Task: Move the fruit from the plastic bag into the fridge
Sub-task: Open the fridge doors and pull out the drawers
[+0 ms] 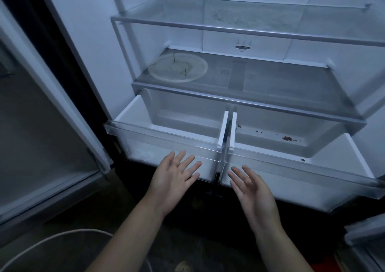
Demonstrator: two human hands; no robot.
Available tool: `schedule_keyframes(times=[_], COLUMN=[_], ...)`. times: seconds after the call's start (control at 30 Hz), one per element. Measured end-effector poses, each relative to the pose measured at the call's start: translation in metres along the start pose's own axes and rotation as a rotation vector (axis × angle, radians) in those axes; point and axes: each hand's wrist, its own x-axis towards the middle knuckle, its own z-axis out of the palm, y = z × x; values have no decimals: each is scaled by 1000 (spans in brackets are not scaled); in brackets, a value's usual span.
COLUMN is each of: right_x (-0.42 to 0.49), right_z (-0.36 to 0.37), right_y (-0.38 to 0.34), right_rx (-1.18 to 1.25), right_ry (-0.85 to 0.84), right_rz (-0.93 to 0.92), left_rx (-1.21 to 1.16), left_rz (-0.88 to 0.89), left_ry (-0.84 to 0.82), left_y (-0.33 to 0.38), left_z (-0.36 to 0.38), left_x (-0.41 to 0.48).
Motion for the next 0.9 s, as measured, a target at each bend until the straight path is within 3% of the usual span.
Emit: schedule_keyframes(times=[0.1,0.17,0.33,0.5,0.67,0.9], right_x=[1,-1,-17,-31,-41,-67], right_z=[6,12,35,54,76,118], right_y=[-10,-12,-22,-18,2,47], right_rx=[-158,-320,-770,-1321,-1563,-1646], right_ry=[-117,-206,-404,-597,-691,-891], right_rz=[104,47,-312,-793,-1051,-1098], left_rx=[200,382,816,1538,1868,1972], left_rz=[151,263,529,766,725,588], left_ry=[16,68,262,520,776,1068], left_y=[-1,-3,-9,-6,-1,11], left_z=[9,14,24,15,-14,-65], left_x=[-12,-21,-54,-96,-134,-190])
